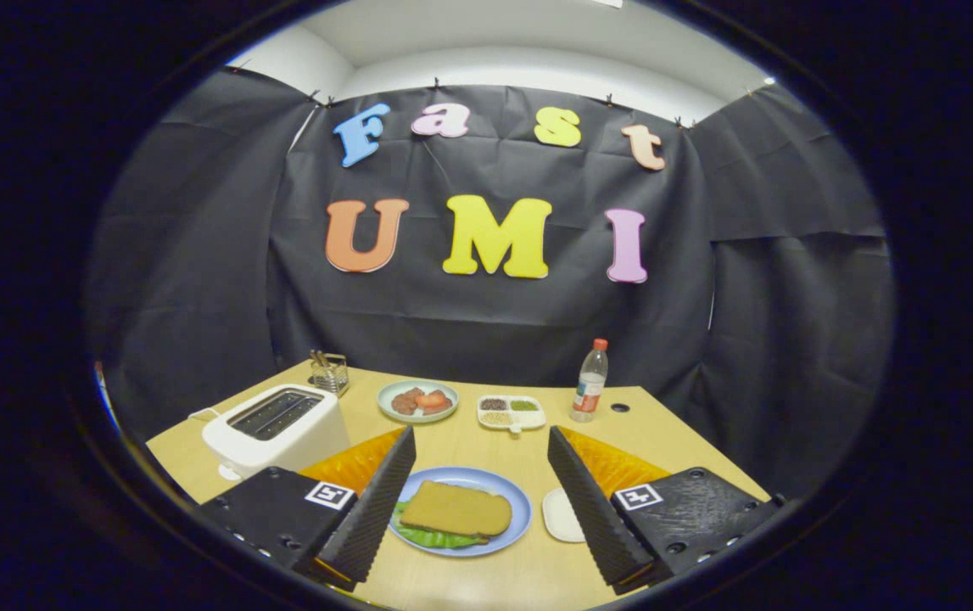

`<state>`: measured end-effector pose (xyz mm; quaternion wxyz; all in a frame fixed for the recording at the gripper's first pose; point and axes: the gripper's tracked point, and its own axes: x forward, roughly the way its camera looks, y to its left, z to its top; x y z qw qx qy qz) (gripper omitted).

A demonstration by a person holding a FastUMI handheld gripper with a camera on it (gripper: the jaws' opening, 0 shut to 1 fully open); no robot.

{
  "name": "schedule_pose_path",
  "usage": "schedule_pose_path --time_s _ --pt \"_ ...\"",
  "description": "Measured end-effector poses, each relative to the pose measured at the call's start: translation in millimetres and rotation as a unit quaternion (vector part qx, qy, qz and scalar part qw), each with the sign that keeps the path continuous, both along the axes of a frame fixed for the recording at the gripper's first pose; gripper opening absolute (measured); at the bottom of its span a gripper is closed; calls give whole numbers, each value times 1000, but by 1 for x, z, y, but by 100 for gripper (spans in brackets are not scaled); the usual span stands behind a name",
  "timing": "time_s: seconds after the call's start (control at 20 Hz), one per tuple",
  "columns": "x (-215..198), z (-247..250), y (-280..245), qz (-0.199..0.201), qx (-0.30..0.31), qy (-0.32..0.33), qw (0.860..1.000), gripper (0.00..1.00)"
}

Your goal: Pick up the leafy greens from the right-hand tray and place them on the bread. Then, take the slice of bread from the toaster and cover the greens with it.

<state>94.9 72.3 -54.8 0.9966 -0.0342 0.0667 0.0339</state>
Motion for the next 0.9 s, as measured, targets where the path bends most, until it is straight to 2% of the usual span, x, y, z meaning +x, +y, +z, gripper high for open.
schedule_pose_path --time_s 0.25,0.6,0.9 --pt "-3 -4 -4 -1 34 18 999 95" --pt "-25 15 -15 -13 12 -26 1000 95" --pt "-34 22 -21 -17 19 -31 999 96"
